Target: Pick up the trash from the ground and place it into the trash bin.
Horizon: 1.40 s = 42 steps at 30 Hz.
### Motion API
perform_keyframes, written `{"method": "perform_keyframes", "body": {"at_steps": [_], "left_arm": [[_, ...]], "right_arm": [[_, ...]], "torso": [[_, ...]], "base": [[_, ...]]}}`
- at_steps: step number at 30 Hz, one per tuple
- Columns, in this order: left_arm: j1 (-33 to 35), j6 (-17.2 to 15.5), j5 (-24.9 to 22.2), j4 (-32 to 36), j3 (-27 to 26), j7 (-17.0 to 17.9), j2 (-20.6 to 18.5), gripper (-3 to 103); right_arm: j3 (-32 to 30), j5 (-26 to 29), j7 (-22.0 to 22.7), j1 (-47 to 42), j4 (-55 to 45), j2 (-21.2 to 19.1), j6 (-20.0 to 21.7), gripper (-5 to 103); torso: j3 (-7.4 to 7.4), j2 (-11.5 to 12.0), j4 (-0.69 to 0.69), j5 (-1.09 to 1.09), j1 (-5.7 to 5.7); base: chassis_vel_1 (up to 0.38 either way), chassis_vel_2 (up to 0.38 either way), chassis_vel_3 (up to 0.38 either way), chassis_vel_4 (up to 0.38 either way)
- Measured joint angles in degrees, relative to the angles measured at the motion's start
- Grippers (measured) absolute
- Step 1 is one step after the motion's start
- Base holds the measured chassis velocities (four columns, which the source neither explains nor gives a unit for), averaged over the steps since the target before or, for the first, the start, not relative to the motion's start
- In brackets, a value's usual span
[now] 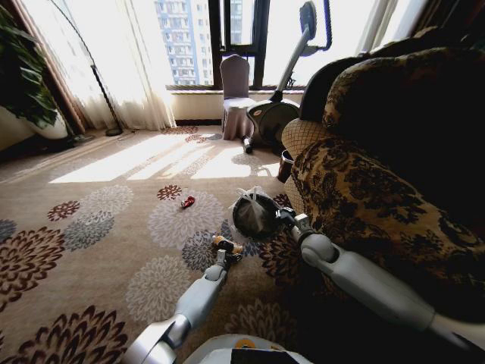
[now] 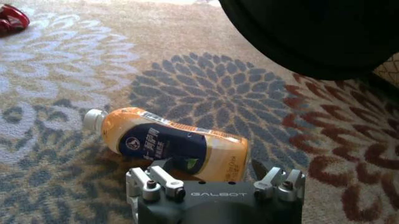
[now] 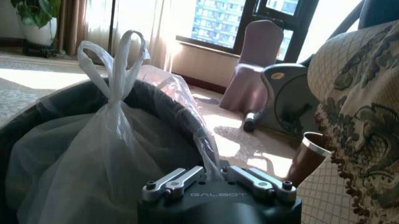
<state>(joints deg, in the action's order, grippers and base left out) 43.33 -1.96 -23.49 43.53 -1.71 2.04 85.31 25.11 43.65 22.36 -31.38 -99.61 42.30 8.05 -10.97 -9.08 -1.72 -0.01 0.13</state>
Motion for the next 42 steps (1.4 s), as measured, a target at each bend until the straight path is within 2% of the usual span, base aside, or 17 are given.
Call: {"method": "perform_keyframes", "body": {"at_steps": [3,4,5,9,10,12,13,14,17,18,22,26,29,42], "left_arm": [[0.0,-0.1,-0.4,0.4,0.6,-0.6,-0.7,88],[0.2,-1.0,-2.9,1.4,1.0,-0.7,-1.1,88],[0.2,-1.0,-2.9,1.4,1.0,-0.7,-1.1,88],[1.5,-6.9,-17.2,7.6,1.4,1.9,-0.8,88],[1.5,-6.9,-17.2,7.6,1.4,1.9,-0.8,88],[1.5,-7.9,-23.5,9.7,1.3,4.3,0.4,88],[1.0,-8.1,-25.5,10.0,1.3,6.8,1.5,88],[1.0,-8.1,-25.5,10.0,1.3,6.8,1.5,88],[-1.1,-7.7,-26.8,8.0,0.4,12.3,4.7,86],[-1.1,-7.7,-26.8,8.0,0.4,12.3,4.7,86],[-4.3,-7.1,-25.3,4.2,-1.5,17.4,6.9,84],[-4.5,-7.5,-24.8,4.1,-1.6,18.8,7.0,83],[-4.1,-8.4,-24.2,4.3,-1.8,20.3,6.8,83],[-4.0,-10.0,-24.1,4.1,-2.6,22.8,6.4,84]], "right_arm": [[-0.2,0.1,-0.2,0.1,0.0,0.0,-0.1,0],[-0.3,0.2,-0.4,0.2,0.1,0.0,-0.3,0],[-0.3,0.2,-0.4,0.2,0.1,0.0,-0.3,0],[-0.7,0.4,-1.4,0.6,0.6,-0.3,-0.9,0],[-0.7,0.4,-1.4,0.6,0.6,-0.3,-0.9,0],[-0.7,0.4,-1.7,0.7,0.8,-0.5,-0.9,0],[-0.7,0.4,-1.8,0.7,0.8,-0.5,-0.9,0],[-0.7,0.4,-1.8,0.7,0.8,-0.5,-0.9,0],[-0.8,0.7,-2.1,0.7,0.7,-0.7,-1.1,0],[-0.8,0.7,-2.1,0.7,0.7,-0.7,-1.1,0],[-0.8,1.3,-3.4,0.4,1.1,-0.7,-2.0,0],[-0.8,2.2,-3.5,0.5,1.2,-0.7,-1.6,0],[-0.8,2.6,-3.4,1.0,2.2,0.2,-1.6,0],[-0.8,2.5,-2.5,1.8,4.6,2.8,-2.8,0]], "torso": [[0.00,0.0,0.06,0.02,0.00],[-0.01,0.0,0.09,0.02,0.01],[-0.01,0.0,0.09,0.02,0.01],[-0.01,0.0,0.06,0.07,0.00],[-0.01,0.0,0.06,0.07,0.00],[-0.01,0.0,0.06,0.06,0.00],[-0.01,0.0,0.05,0.06,0.00],[-0.01,0.0,0.05,0.06,0.00],[-0.01,0.0,0.06,0.03,0.01],[-0.01,0.0,0.06,0.03,0.01],[0.00,0.0,0.05,0.00,0.01],[0.00,0.0,0.07,-0.02,0.01],[0.01,0.0,0.14,-0.04,0.01],[0.01,0.0,0.11,0.02,-0.01]], "base": [[0.011,-0.007,0.009,0.019],[0.000,0.000,0.000,0.000],[0.000,0.000,0.000,0.000],[0.000,0.000,0.000,0.000],[0.000,0.000,0.000,0.000],[0.000,0.000,0.000,0.000],[0.000,0.000,0.000,0.000],[0.000,0.000,0.000,0.000],[0.000,0.000,0.000,0.000],[0.000,0.000,0.000,0.000],[0.000,0.000,0.000,0.000],[0.000,0.000,0.000,0.000],[0.000,0.000,0.000,0.000],[-0.059,0.082,0.043,-0.074]]}}
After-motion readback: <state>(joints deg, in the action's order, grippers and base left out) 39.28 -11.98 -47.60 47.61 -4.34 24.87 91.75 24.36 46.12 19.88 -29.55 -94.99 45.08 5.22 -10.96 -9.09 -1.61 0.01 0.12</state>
